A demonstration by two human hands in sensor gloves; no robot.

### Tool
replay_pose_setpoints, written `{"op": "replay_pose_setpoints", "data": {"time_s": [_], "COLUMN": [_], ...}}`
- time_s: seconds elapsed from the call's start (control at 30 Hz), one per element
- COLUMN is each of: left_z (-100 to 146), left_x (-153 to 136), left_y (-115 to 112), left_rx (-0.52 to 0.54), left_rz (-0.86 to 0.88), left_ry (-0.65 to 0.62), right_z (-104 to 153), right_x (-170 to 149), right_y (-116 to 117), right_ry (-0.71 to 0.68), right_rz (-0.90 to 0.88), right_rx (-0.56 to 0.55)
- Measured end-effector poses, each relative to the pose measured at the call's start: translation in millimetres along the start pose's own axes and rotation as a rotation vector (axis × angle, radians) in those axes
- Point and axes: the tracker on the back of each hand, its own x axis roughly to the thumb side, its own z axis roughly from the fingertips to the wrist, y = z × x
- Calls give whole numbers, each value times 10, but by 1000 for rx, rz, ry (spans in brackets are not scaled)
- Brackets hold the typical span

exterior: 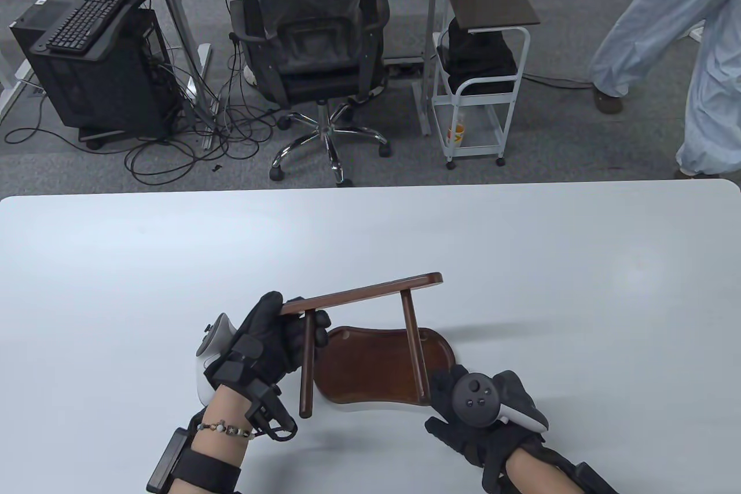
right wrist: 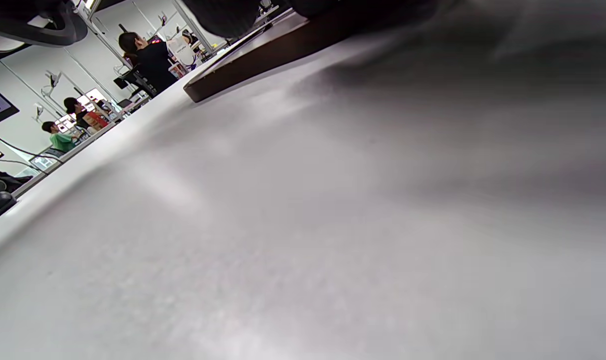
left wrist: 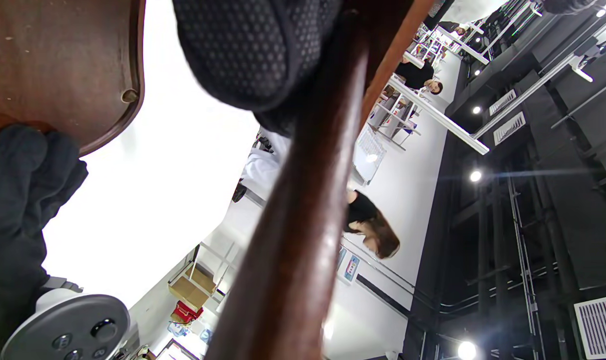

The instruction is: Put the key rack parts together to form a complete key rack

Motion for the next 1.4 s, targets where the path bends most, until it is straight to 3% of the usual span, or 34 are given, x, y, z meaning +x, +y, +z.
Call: {"op": "replay_pose_setpoints", "data": {"time_s": [0.57,0.73,0.87,1.0,1.07,1.2,1.3,1.4], "left_z": [10,12,12,9,8,4,0,-5], "left_x": [12,15,15,15,26,40,49,54], "left_y": [-6,-8,-8,-11,-10,0,13,15], "left_rx": [1,0,0,-11,-24,-25,-20,-25], "left_rz": [10,9,9,7,-4,-41,-86,-118], "left_ry": [-3,-3,-3,-7,-11,-22,-33,-35], "right_z": [113,128,142,183,211,217,162,87], "right_x": [106,132,113,55,-3,-44,-29,-1], "right_y": [46,39,-37,-276,-496,-756,-871,-892], "right_ry": [-18,-16,-32,-85,-93,-122,-131,-138], "right_rz": [18,59,-6,-207,-409,-757,-1028,-1124], "right_rx": [137,139,120,-99,-274,-427,-405,-338]}}
